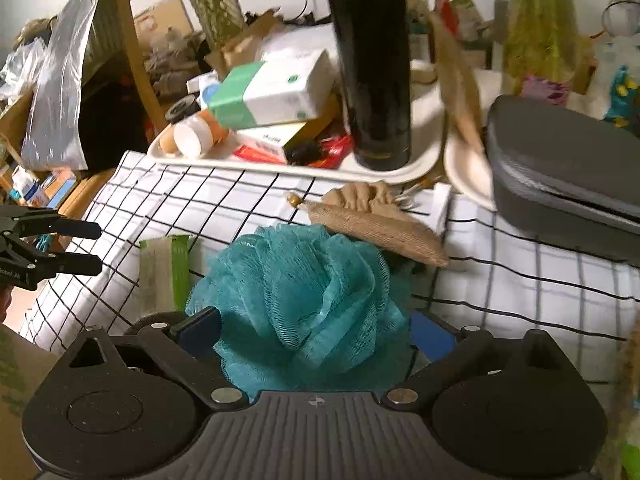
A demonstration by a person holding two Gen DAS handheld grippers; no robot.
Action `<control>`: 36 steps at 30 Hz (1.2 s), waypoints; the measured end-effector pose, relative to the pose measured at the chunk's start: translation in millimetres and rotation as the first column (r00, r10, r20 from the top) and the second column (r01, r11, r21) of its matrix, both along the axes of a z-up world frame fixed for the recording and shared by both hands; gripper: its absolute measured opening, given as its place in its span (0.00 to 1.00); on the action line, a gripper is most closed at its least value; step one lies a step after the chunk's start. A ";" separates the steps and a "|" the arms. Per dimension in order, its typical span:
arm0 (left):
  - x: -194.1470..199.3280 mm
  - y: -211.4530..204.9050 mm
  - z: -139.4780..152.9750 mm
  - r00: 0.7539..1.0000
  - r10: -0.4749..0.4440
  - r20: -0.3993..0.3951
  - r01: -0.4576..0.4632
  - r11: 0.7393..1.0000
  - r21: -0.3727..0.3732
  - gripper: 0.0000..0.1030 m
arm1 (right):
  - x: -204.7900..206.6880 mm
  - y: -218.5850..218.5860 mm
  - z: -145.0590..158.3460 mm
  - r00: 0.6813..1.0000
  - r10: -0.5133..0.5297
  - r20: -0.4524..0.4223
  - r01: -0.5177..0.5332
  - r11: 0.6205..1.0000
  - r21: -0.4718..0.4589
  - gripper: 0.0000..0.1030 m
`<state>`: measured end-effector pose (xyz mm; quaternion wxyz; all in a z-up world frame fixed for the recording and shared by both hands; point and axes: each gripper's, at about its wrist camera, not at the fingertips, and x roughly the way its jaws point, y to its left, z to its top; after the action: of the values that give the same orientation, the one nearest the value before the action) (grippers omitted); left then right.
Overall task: Organize soft objects
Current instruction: 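Close the right gripper on the teal mesh bath pouf, then close the left gripper on the green-wrapped pack while the right holds the pouf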
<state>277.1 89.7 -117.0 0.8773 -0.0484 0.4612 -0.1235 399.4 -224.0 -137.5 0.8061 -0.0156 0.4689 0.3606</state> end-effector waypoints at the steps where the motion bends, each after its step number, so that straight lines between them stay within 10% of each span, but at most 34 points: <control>1: 1.3 0.1 -0.7 1.000 0.002 -0.006 -0.002 1.000 -0.004 0.73 | 1.8 3.2 -2.2 1.000 0.006 -0.005 -0.006 1.000 -0.007 0.97; 25: 32.5 16.3 -30.7 0.966 0.156 -0.204 -0.221 0.909 -0.352 0.72 | -11.0 4.9 23.7 0.998 0.055 0.035 -0.055 0.998 0.008 0.39; 36: 54.7 -11.4 -29.9 0.980 0.111 -0.165 -0.150 0.958 -0.244 0.72 | -27.7 -39.6 50.6 0.990 -0.013 0.139 0.021 0.998 -0.055 0.36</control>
<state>331.8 78.3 -146.9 0.8329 -0.2004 0.5018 -0.1196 371.7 -263.5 -87.0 0.8391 -0.0594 0.4218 0.3382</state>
